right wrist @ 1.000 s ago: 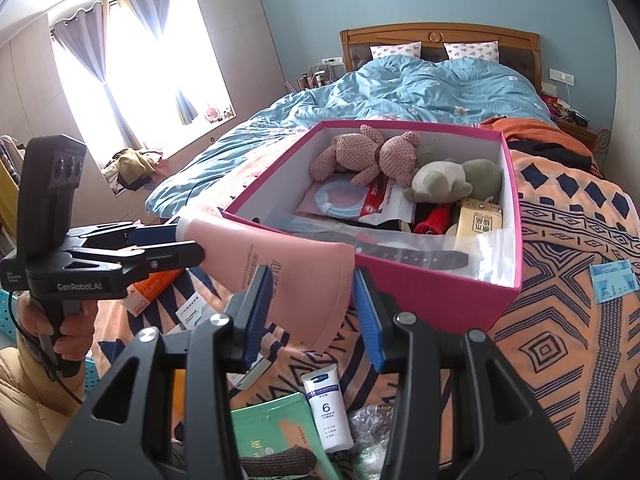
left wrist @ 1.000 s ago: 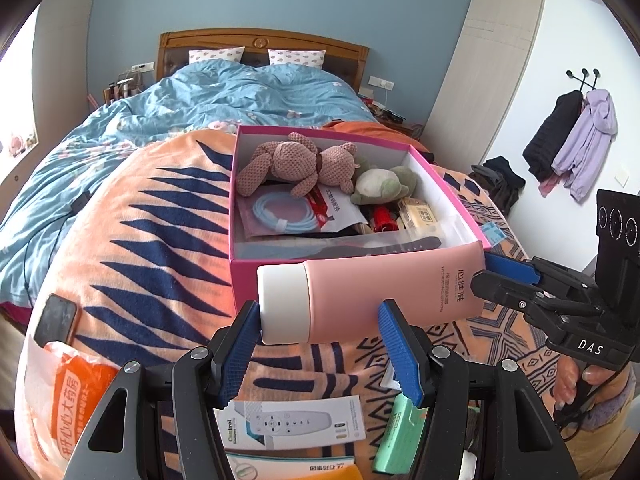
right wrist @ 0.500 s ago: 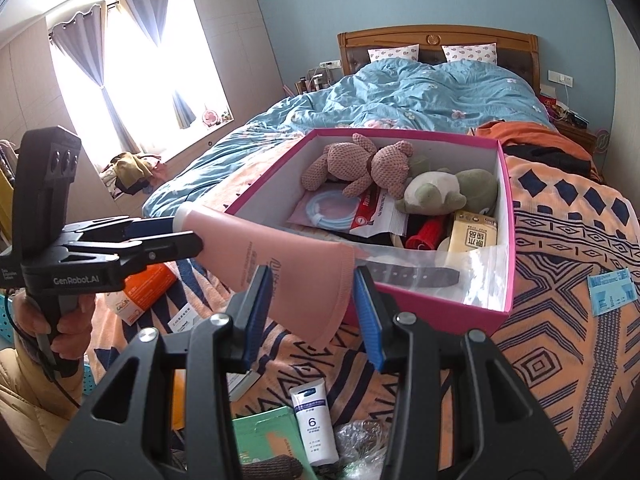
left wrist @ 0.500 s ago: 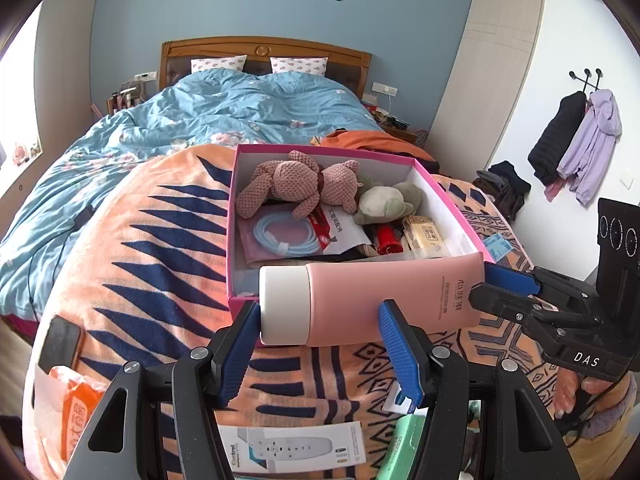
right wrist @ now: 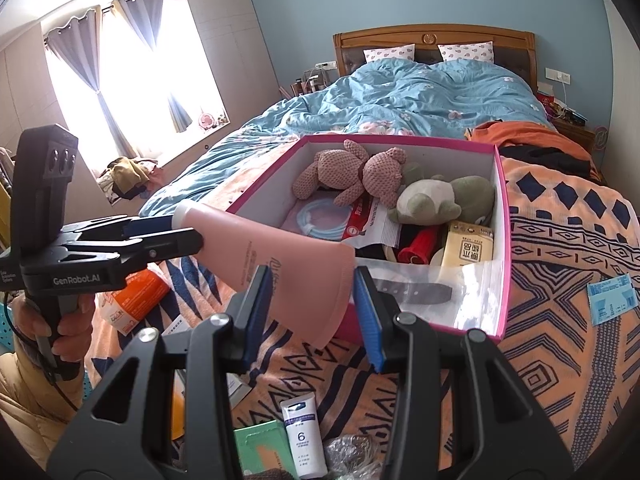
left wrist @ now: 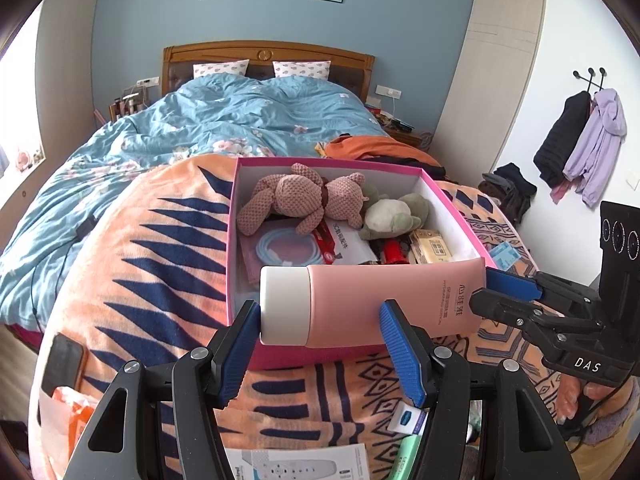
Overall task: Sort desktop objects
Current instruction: 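Lower the pink bottle with both tools into the pink box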
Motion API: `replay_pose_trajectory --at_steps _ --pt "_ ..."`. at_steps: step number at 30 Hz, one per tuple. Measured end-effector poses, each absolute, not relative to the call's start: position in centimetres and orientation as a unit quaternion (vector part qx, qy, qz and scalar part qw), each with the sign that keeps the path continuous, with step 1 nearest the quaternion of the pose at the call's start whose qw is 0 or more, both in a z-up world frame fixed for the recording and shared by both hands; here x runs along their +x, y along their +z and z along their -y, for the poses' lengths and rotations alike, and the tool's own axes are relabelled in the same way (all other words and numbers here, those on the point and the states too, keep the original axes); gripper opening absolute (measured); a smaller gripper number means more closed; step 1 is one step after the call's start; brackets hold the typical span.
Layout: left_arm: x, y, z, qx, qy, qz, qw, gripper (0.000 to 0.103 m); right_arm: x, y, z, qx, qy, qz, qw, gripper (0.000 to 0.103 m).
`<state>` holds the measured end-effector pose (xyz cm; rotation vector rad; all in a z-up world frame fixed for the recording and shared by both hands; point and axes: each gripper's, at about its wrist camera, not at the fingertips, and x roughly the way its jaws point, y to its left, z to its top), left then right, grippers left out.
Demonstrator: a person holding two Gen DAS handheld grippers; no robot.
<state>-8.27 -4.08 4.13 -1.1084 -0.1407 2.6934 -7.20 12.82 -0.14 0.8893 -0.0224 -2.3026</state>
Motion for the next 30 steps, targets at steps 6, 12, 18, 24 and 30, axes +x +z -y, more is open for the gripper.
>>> replay_pose_trajectory --at_steps 6,12,18,24,30 --pt "-9.3 3.9 4.0 -0.383 0.916 0.049 0.11 0.062 -8.1 -0.1 -12.8 0.344 -0.88 0.009 0.328 0.044" --pt "-10.1 3.7 4.1 -0.386 0.915 0.054 0.106 0.062 -8.9 -0.2 -12.6 0.348 -0.878 0.009 0.328 0.044" --pt "-11.0 3.3 3.9 -0.391 0.913 0.055 0.099 0.062 -10.2 -0.5 -12.4 0.356 -0.877 0.007 0.324 0.044" --pt "-11.8 2.7 3.9 -0.402 0.908 0.059 0.097 0.062 -11.3 -0.9 -12.4 0.362 -0.874 0.009 0.322 0.044" --pt "-12.5 2.0 3.7 -0.412 0.905 0.055 0.09 0.062 -12.3 -1.7 -12.3 0.373 -0.871 0.012 0.321 0.044"
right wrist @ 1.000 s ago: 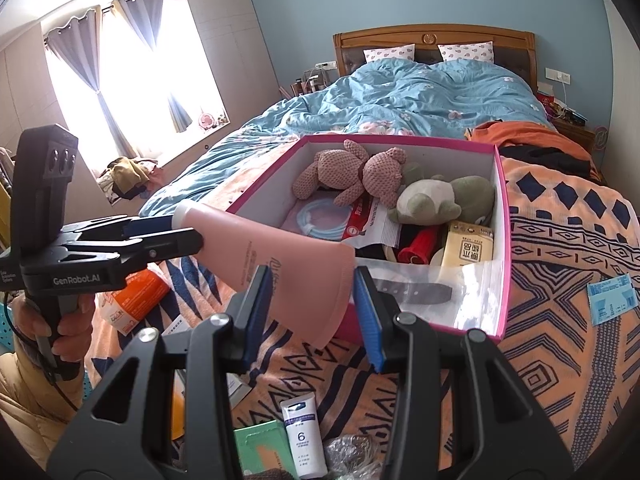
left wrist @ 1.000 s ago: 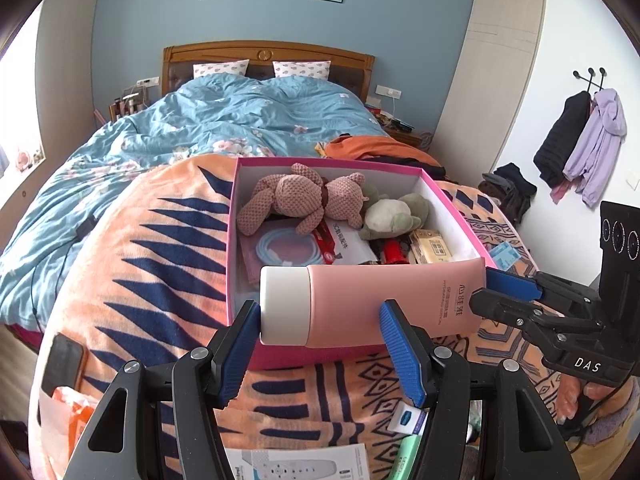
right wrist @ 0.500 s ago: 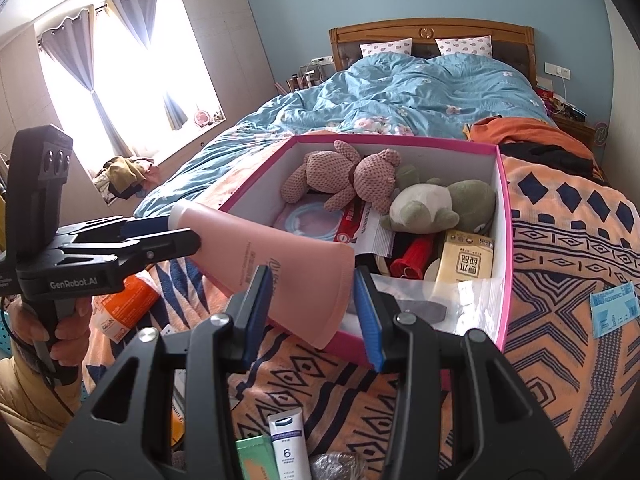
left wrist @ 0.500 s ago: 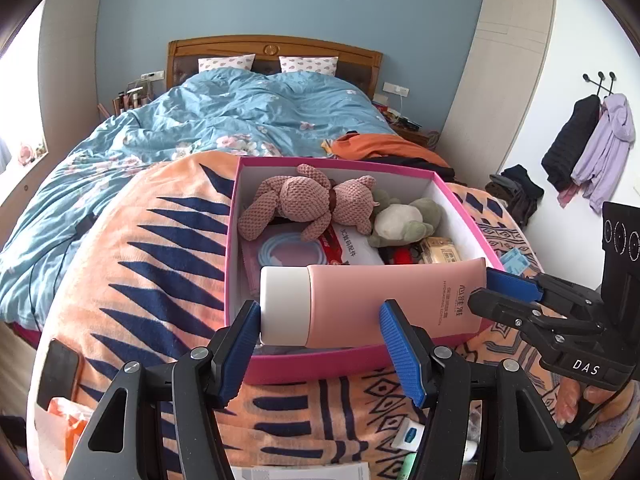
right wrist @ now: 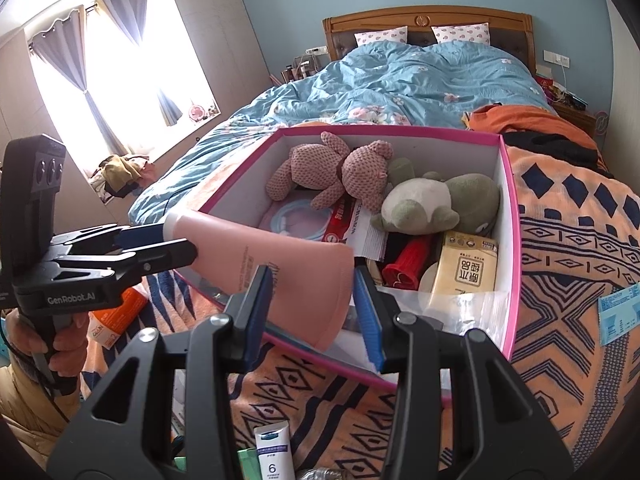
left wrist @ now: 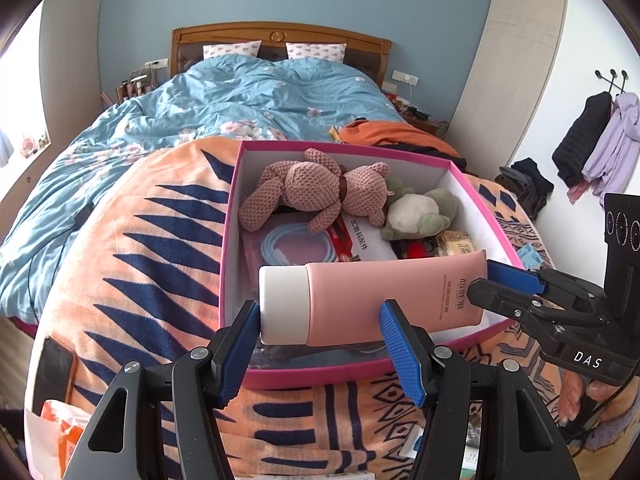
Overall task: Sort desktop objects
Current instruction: 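Lower the pink bottle with both tools into the pink box, then open both tools to release the pink bottle and withdraw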
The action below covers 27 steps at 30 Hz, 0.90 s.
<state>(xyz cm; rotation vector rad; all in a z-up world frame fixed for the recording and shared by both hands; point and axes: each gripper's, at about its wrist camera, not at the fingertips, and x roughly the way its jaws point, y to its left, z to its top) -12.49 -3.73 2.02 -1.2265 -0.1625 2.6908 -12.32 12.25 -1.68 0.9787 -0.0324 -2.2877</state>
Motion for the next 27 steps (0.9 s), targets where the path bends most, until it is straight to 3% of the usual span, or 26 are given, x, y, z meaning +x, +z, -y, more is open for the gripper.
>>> replay_pose_trajectory --at_steps 19,27 --pt "-13.3 0.4 2.1 -0.429 0.902 -0.017 0.04 0.061 -14.5 -4.9 -11.1 0.425 -0.847 0.0 0.32 0.044" --pt "-13.1 0.8 2.4 -0.42 0.906 -0.005 0.054 0.061 -15.0 -5.3 -10.2 0.44 -0.838 -0.021 0.323 0.044"
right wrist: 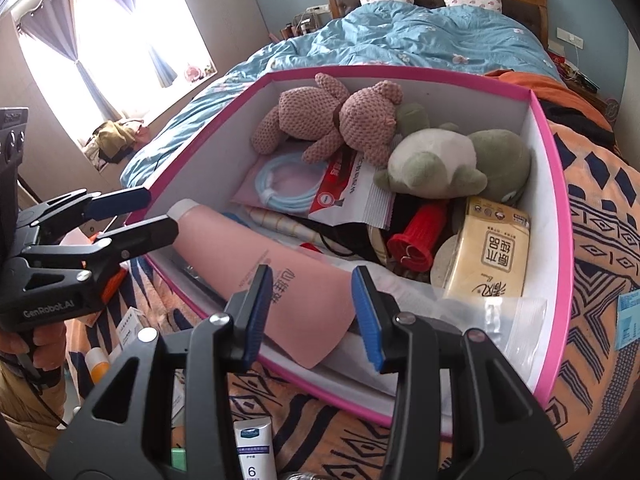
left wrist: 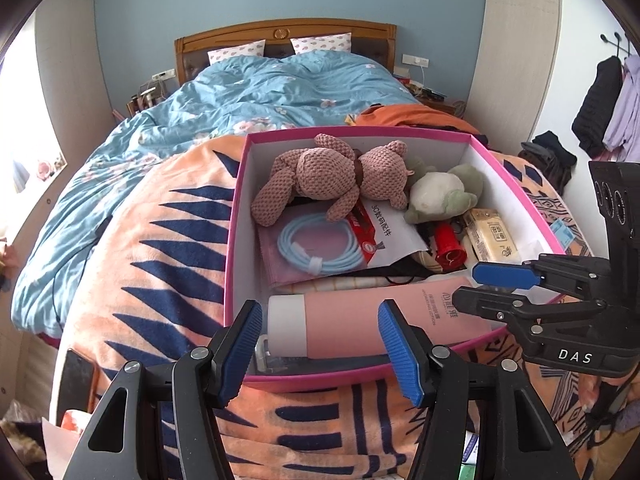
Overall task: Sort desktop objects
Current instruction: 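Open both tools to release the pink bottle and withdraw, then move both tools down toward the white boxed remote product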
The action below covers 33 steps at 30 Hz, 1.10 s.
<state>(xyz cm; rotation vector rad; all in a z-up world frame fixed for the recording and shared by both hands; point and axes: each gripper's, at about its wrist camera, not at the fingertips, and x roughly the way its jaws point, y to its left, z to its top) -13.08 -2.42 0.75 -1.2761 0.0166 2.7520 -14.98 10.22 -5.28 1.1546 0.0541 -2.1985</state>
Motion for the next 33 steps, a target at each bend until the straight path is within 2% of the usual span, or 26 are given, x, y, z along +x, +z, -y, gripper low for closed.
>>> replay_pose_trajectory --at_steps 5,11,19,21,23,33 --pt "-12.3 1.1 3.6 -0.405 0.911 0.023 0.072 0.061 -15.0 -5.1 -9.9 0.44 -0.835 -0.032 0.327 0.044" --pt "-10.5 1.8 5.7 -0.382 0.916 0.074 0.101 0.063 -14.4 -4.9 -10.7 0.428 -0.842 -0.004 0.328 0.044" --pt "-6.4 3.1 7.9 -0.356 0.922 0.092 0.12 0.063 -11.5 -2.9 -12.0 0.389 -0.859 0.011 0.333 0.044" --pt "-5.3 3.1 8.4 -0.354 0.923 0.092 0.123 0.067 -10.4 -2.3 -12.1 0.381 -0.859 0.008 0.341 0.044" --pt "-4.6 2.7 9.0 -0.358 0.922 0.088 0.119 0.072 -9.1 -1.9 -11.9 0.376 -0.856 0.001 0.355 0.044" --pt "-2.5 -1.5 11.1 -0.407 0.904 0.093 0.097 0.072 -3.6 -3.7 -8.7 0.396 -0.818 -0.049 0.415 0.044"
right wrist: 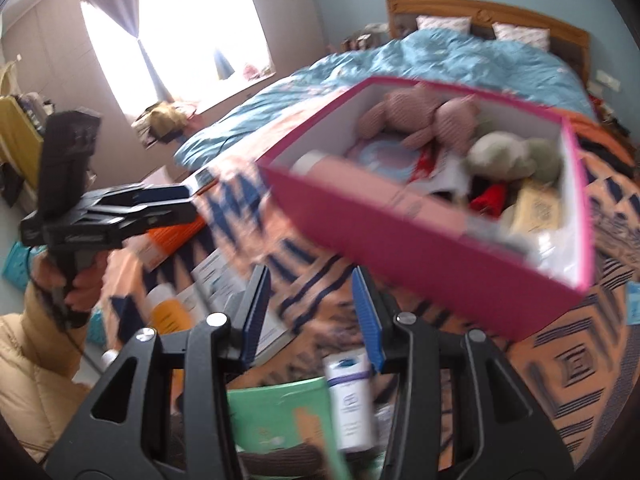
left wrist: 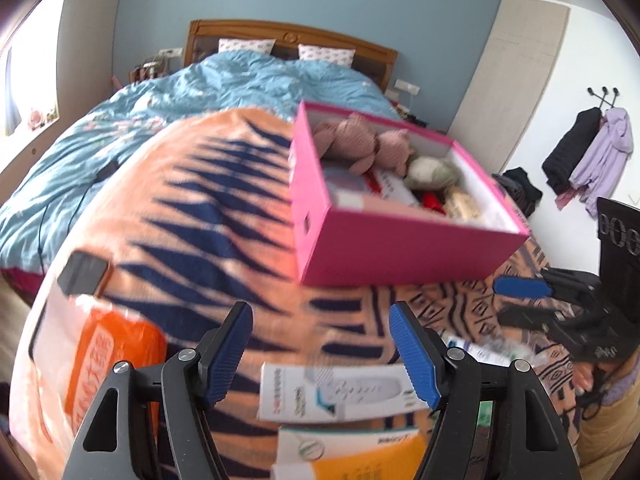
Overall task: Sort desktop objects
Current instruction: 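Move both tools down toward the white boxed remote product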
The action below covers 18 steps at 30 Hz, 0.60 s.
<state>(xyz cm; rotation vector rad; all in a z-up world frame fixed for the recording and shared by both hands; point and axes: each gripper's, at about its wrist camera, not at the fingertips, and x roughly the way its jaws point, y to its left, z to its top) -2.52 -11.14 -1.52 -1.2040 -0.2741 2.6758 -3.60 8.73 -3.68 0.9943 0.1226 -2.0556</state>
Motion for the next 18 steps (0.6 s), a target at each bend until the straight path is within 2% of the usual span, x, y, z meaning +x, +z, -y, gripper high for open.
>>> replay_pose_trajectory --at_steps 7,18 --pt "-1.9 -4.4 11.5 -0.439 0.889 0.093 0.09 0.072 -1.4 -6.9 -6.0 0.442 -0.78 -0.055 0.441 0.044" --pt "-1.8 -7.5 11.7 -0.475 0.87 0.096 0.092 0.072 -0.8 -10.6 -3.9 0.498 -0.756 -0.047 0.421 0.044"
